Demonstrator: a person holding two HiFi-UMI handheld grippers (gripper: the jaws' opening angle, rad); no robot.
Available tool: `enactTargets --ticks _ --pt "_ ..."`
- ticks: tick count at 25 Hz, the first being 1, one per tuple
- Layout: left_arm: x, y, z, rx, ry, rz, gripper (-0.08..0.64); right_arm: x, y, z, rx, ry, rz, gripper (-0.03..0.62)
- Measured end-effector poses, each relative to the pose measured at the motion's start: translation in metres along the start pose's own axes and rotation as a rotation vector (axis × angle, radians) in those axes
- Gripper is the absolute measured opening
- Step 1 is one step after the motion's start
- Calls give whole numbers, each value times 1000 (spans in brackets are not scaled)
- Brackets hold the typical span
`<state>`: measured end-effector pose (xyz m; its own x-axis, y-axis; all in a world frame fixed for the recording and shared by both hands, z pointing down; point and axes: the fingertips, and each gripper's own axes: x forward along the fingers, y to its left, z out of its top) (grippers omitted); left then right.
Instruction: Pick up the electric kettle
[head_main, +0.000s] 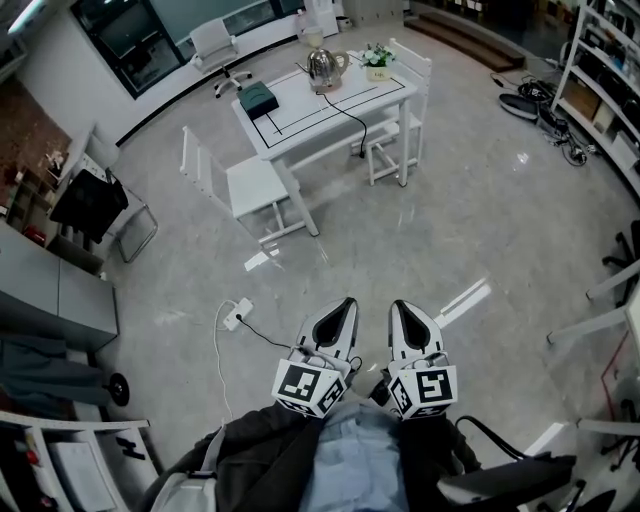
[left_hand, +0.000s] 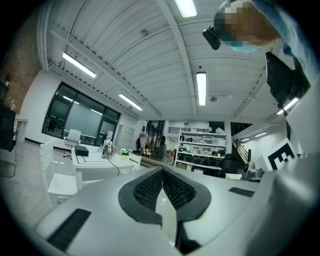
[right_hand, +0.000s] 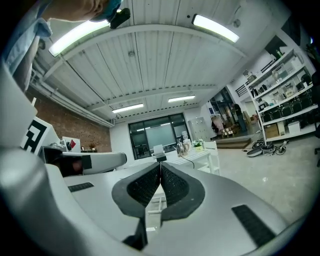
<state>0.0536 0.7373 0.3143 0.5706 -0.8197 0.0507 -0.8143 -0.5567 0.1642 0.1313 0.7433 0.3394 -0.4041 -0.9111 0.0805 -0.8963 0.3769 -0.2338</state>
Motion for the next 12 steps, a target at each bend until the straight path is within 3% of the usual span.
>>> enactTargets --ticks 6,12 --pt "18 2 -2 7 -3 -2 8 12 -10 2 10 5 3 18" --pt "60 34 -3 -26 -30 -3 8 57 -33 3 15 17 -11 18"
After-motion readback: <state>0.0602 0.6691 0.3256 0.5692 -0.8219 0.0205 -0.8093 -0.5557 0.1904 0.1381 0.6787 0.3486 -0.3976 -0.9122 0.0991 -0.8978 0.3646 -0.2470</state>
